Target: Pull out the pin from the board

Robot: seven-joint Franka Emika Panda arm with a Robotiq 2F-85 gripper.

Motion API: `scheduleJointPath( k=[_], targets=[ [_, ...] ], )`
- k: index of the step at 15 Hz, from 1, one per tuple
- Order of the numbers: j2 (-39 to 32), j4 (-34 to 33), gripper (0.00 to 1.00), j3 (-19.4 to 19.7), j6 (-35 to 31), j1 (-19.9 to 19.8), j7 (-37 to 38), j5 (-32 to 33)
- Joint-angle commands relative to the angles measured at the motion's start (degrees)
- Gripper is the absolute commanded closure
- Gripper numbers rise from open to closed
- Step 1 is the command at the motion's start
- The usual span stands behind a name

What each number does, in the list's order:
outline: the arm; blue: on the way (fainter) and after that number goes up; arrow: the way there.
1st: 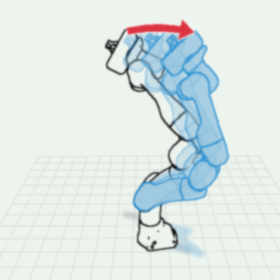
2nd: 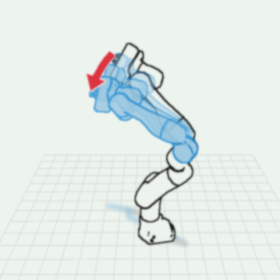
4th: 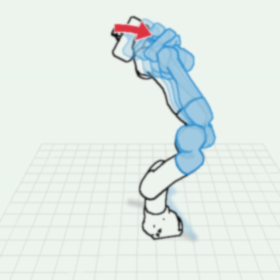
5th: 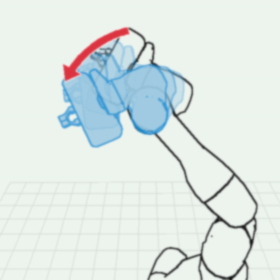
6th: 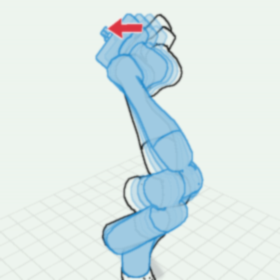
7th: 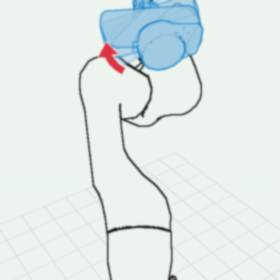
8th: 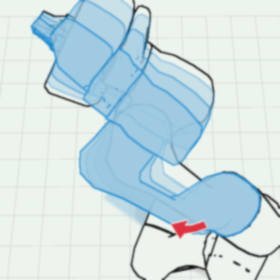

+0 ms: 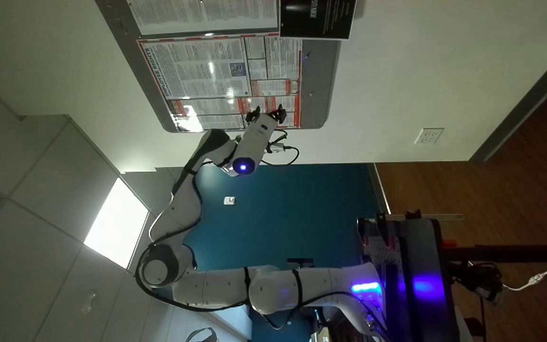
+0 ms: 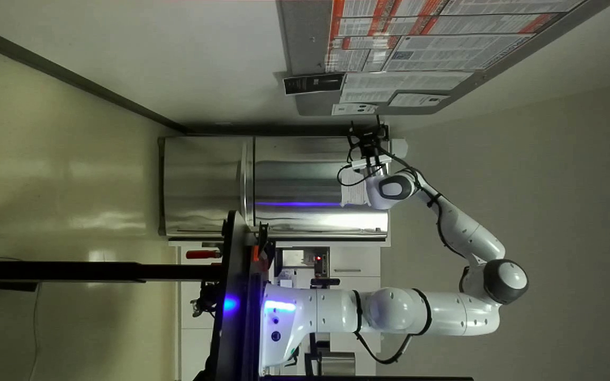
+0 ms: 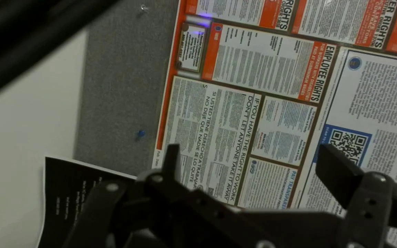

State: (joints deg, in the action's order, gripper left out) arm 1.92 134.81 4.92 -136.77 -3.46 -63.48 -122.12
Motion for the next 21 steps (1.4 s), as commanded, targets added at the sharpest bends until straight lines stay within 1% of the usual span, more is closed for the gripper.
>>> scheduleJointPath(
  k=[1, 3, 4, 5, 11, 15, 21],
  targets=[
    [-1.2, -3.5, 0.00, -0.8, -0.6, 0.0, 3.0, -0.2],
    [-2.0, -4.2, 0.00, -0.9, -1.0, 0.3, 2.6, -0.1],
    [-1.8, -4.2, 0.00, -1.0, -2.3, 0.5, 3.5, 1.4],
    [-2.9, -2.1, 0.00, -0.3, -0.2, 0.0, 1.0, 0.7],
    [-3.9, -3.0, 0.00, -0.6, -0.7, 0.3, 0.1, 0.8],
    [-9.8, -7.6, 0.00, -1.2, -0.1, 1.6, -3.2, -2.1],
    [-18.5, -17.9, 0.00, -1.1, 0.4, 4.0, -3.7, -7.2]
  ],
)
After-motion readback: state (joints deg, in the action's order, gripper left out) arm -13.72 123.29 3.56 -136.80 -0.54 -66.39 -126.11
